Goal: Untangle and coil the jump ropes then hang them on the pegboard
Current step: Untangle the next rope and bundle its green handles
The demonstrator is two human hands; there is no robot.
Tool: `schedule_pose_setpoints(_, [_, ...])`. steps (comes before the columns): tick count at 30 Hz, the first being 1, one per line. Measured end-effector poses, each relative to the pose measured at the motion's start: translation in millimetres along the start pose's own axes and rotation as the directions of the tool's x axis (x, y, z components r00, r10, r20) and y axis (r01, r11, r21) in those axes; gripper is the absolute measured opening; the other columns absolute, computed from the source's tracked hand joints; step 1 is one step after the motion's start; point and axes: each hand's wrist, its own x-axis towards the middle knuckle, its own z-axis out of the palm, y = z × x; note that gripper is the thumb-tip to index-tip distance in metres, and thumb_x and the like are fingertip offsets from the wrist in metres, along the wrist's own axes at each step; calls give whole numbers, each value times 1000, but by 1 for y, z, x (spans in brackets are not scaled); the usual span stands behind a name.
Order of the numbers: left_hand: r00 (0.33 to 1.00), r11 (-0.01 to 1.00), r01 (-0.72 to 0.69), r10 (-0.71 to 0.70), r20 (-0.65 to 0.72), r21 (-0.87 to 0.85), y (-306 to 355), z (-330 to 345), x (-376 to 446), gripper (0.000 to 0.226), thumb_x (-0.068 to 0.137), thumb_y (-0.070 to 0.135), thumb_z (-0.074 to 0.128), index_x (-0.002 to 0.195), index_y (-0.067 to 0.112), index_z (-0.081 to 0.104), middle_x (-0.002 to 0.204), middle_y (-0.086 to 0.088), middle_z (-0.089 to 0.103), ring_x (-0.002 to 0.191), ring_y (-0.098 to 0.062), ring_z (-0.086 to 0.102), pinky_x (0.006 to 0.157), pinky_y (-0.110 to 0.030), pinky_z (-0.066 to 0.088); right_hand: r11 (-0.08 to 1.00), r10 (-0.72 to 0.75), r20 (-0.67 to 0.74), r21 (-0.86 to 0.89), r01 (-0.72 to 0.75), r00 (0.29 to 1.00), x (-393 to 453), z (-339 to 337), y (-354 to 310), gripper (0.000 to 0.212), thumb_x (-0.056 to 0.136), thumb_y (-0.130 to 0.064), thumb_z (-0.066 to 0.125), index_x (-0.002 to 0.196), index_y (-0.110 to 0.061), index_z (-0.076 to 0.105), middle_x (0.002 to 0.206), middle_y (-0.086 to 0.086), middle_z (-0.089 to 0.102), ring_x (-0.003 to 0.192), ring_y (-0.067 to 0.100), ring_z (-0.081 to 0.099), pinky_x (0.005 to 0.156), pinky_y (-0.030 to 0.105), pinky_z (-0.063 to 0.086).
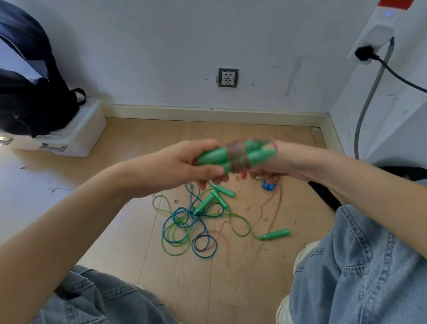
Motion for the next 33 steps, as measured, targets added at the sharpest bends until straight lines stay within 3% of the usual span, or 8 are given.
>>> schedule_pose_setpoints(4, [926,940,-14,-116,-359,-341,-10,-11,6,6,91,6,49,92,8,54,79,-3,64,62,-3,59,56,-14,47,959,-129,22,257,119,991,-1,10,-5,40,98,-29,40,62,-13,47,42,-10,33,37,5,22,38,17,22])
schedule_pose_setpoints(9, [759,934,358,-296,-580,-8,-31,-9,17,12,94,18,49,86,11,44,78,-2,63,61,-10,57,58,-22,48,964,-215,79,176,198,973,-9,18,-13,40,96,-27,47,59,-15,40,49,-8,34,43,7,26,41,19,24])
schedule_pose_setpoints(13, [817,809,520,-377,-437,274,-34,4,15,16,96,21,46,96,7,39,87,-6,63,63,-12,55,54,-22,45,961,-228,66,175,214,971,-12,11,-18,42,94,-23,51,54,-16,41,46,-9,32,42,7,24,41,19,21])
schedule_pose_setpoints(19, [918,765,312,-395,28,564,-12,32,15,18,95,20,46,92,9,32,92,-7,56,76,-20,52,66,-29,40,976,-198,-106,-117,186,974,-6,1,-15,40,89,-31,59,52,-17,56,48,-5,43,43,9,34,45,20,30])
schedule_pose_setpoints(22, [907,897,243,-345,240,370,0,29,9,10,95,13,47,96,6,41,80,4,59,58,2,54,56,-15,43,968,-160,-93,-209,138,983,-5,-4,-9,38,77,-40,71,51,-16,58,52,2,42,55,18,36,54,27,30])
schedule_pose_setpoints(27, [907,980,190,-196,373,55,8,9,-3,19,94,11,49,111,9,54,85,9,64,75,-1,58,66,-17,46,987,-131,-6,-98,130,991,-3,-5,-4,44,64,-55,71,44,-20,56,41,-12,42,41,9,34,42,20,28])
schedule_pose_setpoints(31, [963,971,111,-53,265,-210,6,-2,-8,24,86,16,51,109,12,56,85,8,67,78,-2,60,67,-14,46,997,-78,71,25,76,994,-3,-3,2,34,89,-25,57,57,-14,56,42,-7,45,35,6,34,38,16,27])
schedule_pose_setpoints(33, [997,894,66,-47,54,-444,3,-10,-4,27,82,15,52,106,6,56,82,0,68,73,-5,62,63,-13,48,990,-87,62,114,80,994,-2,-2,1,45,94,-34,48,52,-18,49,42,-6,35,37,8,24,39,16,21])
